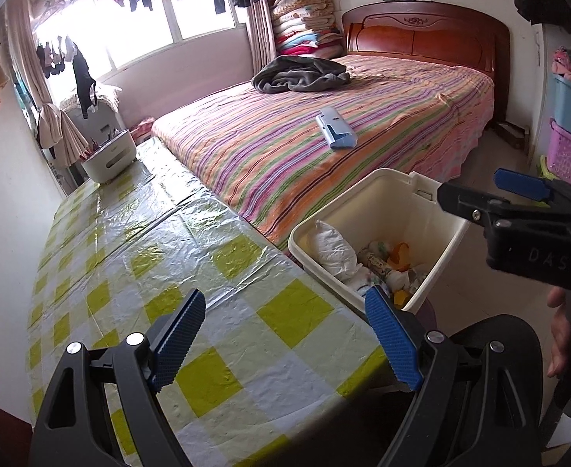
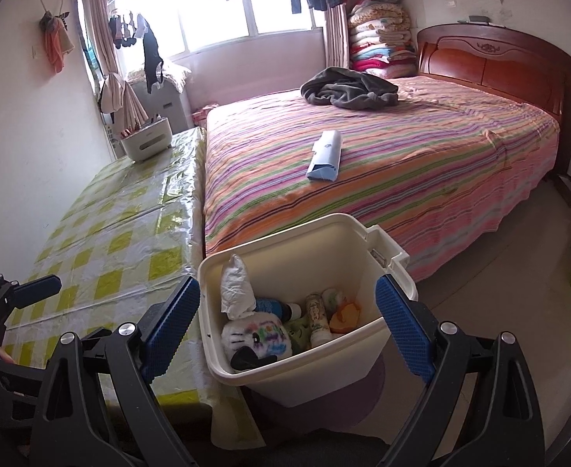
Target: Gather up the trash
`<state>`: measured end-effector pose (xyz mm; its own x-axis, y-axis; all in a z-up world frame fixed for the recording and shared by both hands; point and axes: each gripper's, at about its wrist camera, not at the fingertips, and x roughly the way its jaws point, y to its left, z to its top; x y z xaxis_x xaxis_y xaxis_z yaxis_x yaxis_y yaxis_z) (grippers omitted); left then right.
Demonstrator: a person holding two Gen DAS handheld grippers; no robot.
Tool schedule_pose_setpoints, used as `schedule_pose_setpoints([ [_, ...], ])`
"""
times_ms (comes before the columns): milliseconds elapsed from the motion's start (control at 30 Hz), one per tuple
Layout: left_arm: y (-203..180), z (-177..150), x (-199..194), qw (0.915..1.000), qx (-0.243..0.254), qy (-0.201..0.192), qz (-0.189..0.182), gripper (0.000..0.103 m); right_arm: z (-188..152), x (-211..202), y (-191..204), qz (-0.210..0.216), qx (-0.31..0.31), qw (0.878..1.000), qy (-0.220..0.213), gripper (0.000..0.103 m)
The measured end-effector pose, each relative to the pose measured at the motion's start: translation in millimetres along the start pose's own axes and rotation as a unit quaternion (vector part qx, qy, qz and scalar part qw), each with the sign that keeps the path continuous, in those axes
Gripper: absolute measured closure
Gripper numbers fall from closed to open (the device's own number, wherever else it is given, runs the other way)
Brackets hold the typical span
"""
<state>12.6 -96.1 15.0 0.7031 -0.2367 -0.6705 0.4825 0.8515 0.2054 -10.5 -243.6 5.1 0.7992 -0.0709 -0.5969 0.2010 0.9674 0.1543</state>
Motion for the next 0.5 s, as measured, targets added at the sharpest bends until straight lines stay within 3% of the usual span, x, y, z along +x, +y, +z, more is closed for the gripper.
schedule_pose_setpoints([
  [267,-6,-4,-9,0.9997,0.007,-0.021,-0.006,0.021,-4,0,-4,0.001,0.005,1.000,0.002,0.013],
  [500,-7,-5,-12,0.9993,0.014,-0.028,0.020,0.021,-7,-1,-5,0.001,0.005,1.000,0.004,0.013],
])
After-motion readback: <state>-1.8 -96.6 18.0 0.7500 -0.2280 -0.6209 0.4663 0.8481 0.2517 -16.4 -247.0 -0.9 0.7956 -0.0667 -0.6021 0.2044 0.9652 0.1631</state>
